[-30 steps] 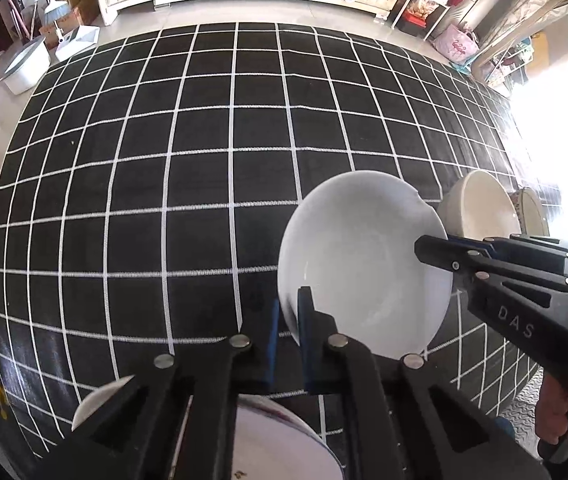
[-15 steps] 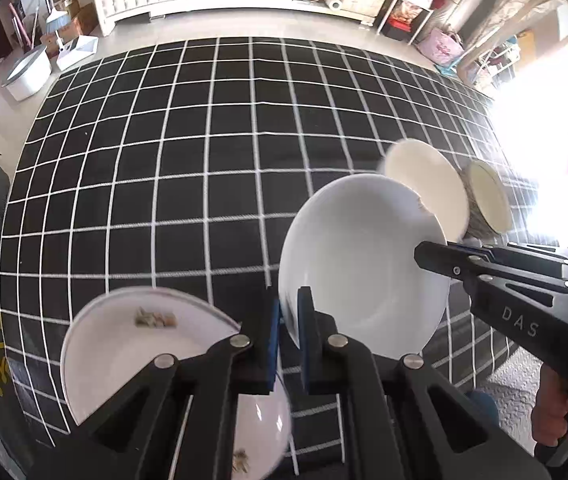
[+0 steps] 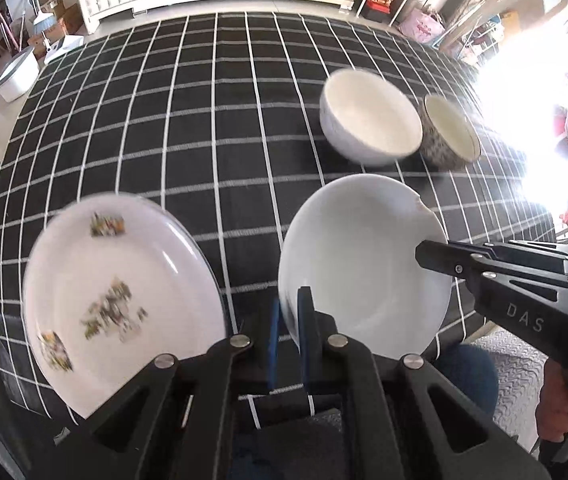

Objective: Organize plates and bowls
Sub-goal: 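Lift the white bowl with both grippers and carry it toward the plates, then set the white bowl down beside the plate stack and open both grippers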

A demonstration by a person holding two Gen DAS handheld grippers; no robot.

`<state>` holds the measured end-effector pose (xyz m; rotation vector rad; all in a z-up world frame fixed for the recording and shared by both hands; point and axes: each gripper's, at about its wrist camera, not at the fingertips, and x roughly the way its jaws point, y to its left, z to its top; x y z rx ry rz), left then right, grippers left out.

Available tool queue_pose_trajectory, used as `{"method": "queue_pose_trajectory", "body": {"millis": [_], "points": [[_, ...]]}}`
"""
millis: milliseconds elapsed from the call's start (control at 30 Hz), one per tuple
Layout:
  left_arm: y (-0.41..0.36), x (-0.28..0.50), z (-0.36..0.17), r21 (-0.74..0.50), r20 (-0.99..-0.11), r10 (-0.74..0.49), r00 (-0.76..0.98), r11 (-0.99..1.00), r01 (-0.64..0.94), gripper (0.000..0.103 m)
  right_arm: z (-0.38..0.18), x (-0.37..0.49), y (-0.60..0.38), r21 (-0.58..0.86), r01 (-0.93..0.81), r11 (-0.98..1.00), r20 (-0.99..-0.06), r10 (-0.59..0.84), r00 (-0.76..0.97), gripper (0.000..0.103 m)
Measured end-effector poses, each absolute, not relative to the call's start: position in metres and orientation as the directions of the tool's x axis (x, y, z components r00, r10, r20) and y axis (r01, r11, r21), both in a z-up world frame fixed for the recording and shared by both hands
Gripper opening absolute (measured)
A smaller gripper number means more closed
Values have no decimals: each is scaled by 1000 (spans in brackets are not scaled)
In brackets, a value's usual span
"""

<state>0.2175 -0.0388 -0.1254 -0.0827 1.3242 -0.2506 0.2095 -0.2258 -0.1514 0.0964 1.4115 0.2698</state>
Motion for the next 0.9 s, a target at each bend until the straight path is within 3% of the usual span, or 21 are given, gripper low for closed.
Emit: {"method": "queue_pose_trajectory", "body": {"millis": [900], "points": [[-57,212,-158,-186,-963,-212,167,970,157,7,-188,196,-236,192,-106,976,-975,202,94,8]]}}
